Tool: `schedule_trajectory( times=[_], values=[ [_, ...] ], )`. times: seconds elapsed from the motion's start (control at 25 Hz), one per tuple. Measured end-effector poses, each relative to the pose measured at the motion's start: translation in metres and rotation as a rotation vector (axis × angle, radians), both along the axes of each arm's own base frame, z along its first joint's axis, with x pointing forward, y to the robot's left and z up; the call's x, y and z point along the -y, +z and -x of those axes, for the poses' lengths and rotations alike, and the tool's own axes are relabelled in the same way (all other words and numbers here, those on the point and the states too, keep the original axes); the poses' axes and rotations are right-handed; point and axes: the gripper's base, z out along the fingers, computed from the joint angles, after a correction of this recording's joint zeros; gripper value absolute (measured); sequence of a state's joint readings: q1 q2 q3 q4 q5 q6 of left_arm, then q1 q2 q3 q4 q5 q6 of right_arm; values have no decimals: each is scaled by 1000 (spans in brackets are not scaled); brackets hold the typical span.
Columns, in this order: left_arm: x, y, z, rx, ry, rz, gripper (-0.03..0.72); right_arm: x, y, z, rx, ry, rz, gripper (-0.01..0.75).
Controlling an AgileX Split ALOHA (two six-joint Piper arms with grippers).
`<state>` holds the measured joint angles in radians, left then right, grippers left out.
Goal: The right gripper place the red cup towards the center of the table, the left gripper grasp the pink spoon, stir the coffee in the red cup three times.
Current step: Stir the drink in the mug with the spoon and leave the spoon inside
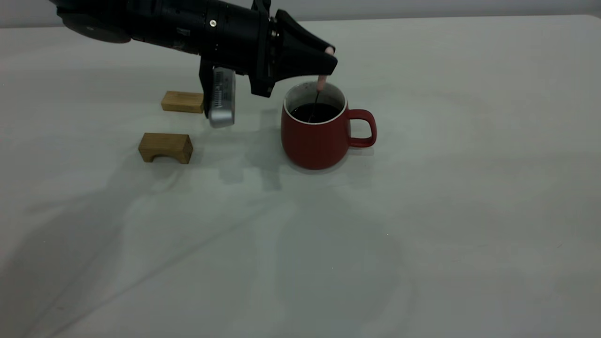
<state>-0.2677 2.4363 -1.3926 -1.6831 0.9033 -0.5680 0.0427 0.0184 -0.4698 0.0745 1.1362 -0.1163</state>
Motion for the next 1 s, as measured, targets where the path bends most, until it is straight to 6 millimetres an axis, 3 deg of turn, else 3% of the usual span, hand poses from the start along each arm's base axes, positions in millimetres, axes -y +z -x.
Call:
schedule_trajectory(
  times=[0.2,0.4,0.68,0.76,1.0],
  values=[
    [4,3,5,-116,-12,115,179,0,0,0,0,0,0,241],
    [2,0,7,-245,4,86,179,0,0,0,0,0,0,241],
    [-3,-4,-1,89,-35,2,179,0,0,0,0,0,0,241],
    [-2,-1,-3,113,-29,25,179,0,0,0,0,0,0,241],
    [5,3,5,-125,-25,98,179,0,0,0,0,0,0,241]
  ],
)
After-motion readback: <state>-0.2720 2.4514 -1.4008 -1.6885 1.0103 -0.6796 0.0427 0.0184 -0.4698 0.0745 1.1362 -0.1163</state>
